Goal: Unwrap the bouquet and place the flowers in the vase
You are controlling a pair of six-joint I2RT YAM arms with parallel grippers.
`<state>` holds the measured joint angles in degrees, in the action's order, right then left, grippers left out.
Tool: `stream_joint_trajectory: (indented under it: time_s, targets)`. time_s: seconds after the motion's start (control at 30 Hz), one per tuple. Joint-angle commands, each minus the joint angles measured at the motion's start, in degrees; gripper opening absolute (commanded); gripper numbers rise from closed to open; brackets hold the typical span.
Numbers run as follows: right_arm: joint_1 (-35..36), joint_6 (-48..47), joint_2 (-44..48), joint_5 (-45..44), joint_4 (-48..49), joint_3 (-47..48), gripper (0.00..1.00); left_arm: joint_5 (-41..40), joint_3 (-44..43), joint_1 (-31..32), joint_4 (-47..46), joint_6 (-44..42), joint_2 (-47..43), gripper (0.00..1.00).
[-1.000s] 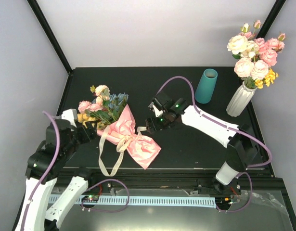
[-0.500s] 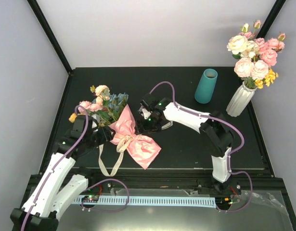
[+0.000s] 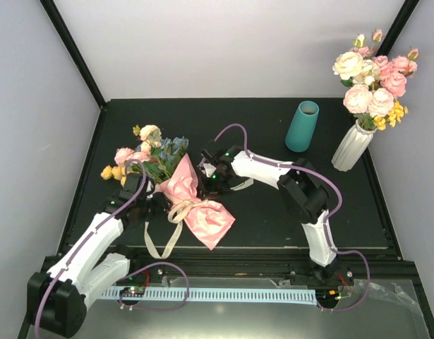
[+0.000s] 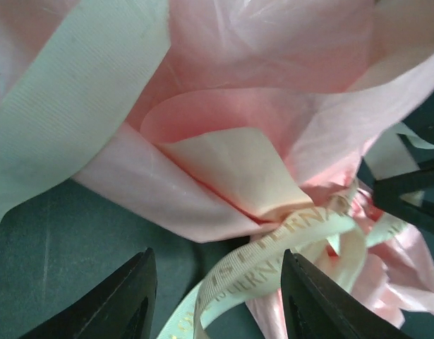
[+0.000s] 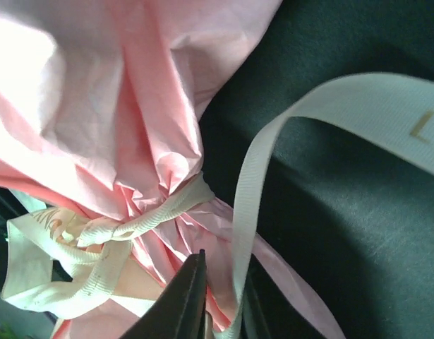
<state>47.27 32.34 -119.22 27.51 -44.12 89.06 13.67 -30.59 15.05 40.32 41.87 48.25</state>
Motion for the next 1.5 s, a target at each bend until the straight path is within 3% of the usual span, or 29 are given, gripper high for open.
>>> stream_joint_trajectory:
  time_s: [0.0, 0.1, 0.3, 0.57, 0.87, 1.1, 1.27, 1.47]
  targets:
    - [0.08, -1.11, 1.6, -1.0, -0.9, 2.29, 0.12, -0.75, 0.95, -0.58, -5.99, -2.05, 3.89, 0.49]
    - [0.02, -1.94, 3.39, -3.4, -2.6, 2.93, 0.02, -2.98, 0.88, -0.72, -7.65, -2.74, 5.65, 0.42]
    - [-0.02, -4.37, 7.93, -7.05, -6.45, 3.16, 0.02, -4.8, 1.28, -0.72, -13.74, -6.48, 8.44, 0.3]
    - [-0.02, -6.86, 18.43, -10.2, -5.56, -7.99, 0.02, -3.55, -3.68, -0.64, -17.29, -15.05, 19.07, 0.28]
    - [0.0, -8.86, 30.74, -20.22, -9.78, -9.42, 0.02, -2.12, -9.38, 0.27, -19.56, -20.85, 26.78, 0.27]
    - [-0.03, -12.14, 40.53, -19.82, -11.51, -11.56, 0.02, -1.2, -17.68, 1.91, -17.98, -25.46, 34.72, 0.28]
    - [-0.05, -11.48, 43.34, -23.62, -11.71, -8.03, 0.02, -1.62, -20.75, 4.57, -17.25, -25.96, 34.89, 0.3]
    - [-0.77, -10.4, 38.98, -32.43, -14.25, 4.7, 0.02, -2.39, -18.45, 6.13, -16.63, -22.05, 29.21, 0.3]
